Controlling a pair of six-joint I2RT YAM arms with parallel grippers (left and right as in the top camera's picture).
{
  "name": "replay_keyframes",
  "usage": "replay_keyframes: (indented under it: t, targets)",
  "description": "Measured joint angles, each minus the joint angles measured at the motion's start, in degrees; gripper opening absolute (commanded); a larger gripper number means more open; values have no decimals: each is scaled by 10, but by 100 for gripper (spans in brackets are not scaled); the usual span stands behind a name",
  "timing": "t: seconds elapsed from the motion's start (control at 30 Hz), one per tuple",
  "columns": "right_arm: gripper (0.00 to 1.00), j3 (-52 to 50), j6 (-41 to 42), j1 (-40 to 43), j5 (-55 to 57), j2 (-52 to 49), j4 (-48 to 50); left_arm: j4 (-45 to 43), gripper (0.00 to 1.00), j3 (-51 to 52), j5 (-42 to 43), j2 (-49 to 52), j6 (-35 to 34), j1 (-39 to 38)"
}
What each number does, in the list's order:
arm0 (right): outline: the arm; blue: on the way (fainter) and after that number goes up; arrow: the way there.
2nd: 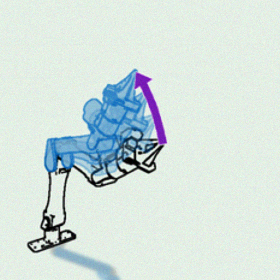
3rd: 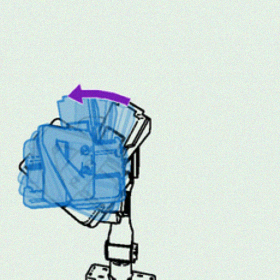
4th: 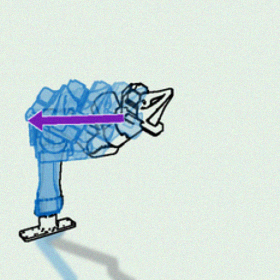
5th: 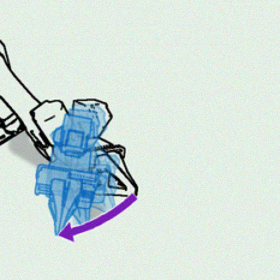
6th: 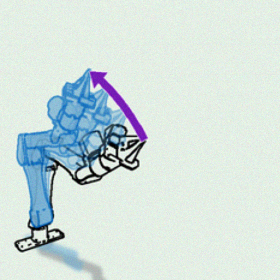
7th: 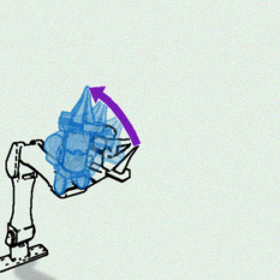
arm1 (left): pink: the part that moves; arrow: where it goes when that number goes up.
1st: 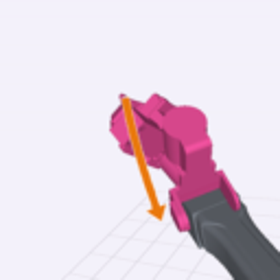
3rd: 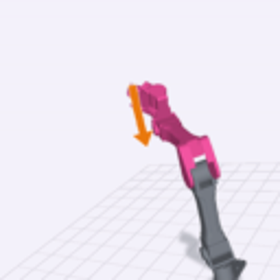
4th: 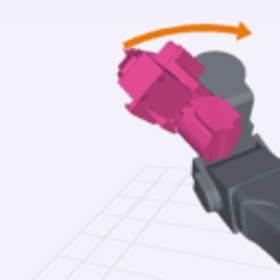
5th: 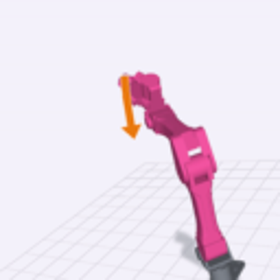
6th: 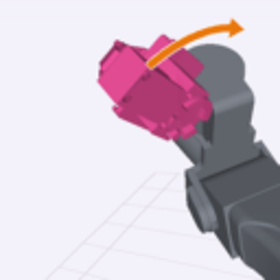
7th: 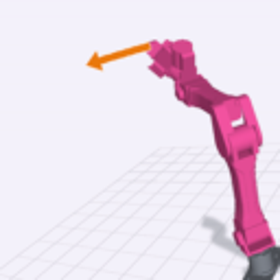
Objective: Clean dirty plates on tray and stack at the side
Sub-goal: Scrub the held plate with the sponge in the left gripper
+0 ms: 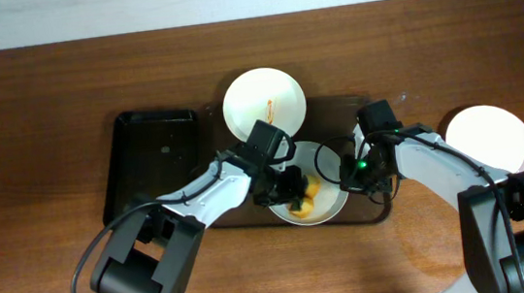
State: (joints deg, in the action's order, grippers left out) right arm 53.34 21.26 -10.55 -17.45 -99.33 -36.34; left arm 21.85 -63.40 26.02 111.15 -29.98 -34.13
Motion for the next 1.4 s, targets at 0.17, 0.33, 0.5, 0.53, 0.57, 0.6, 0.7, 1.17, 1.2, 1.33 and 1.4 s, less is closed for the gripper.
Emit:
replay_keyframes:
  t: [0.17, 0.33, 0.5, 0.53, 0.57, 0.6, 0.7, 1.17, 1.2, 1.33, 1.4]
  targets:
    - [4, 0, 0, -1, -1, -1, 0, -9, 0, -1, -41, -10, 15, 57]
    - [4, 0, 2, -1, -5, -1, 0, -13, 0, 0, -115, -30, 31, 64]
    - [4, 0, 2, -2, -6, -1, -3, -14, 0, 2, -231, -139, 62, 70]
    - [4, 0, 2, -2, -6, -1, -2, -3, 0, 2, -252, -172, 65, 73]
    - [4, 0, 3, -2, -6, -1, 1, 19, 0, 2, -266, -202, 67, 73]
    - [4, 0, 2, -2, -4, -1, 14, 50, 0, 1, -277, -217, 67, 73]
    - [4, 0, 2, -2, 2, -1, 22, 117, 0, 3, -299, -217, 69, 81]
    - [4, 1, 2, -3, 7, -1, 17, -51, 0, 3, -147, -67, 103, 5]
    - [4, 1, 2, -3, 8, -1, 17, -57, 0, 3, -144, -54, 103, 4]
    - [4, 1, 2, -3, 9, -1, 17, -74, 0, 3, -200, -21, 104, 1]
    - [4, 1, 2, -3, 9, -1, 16, -65, 0, 0, -261, -21, 105, -2]
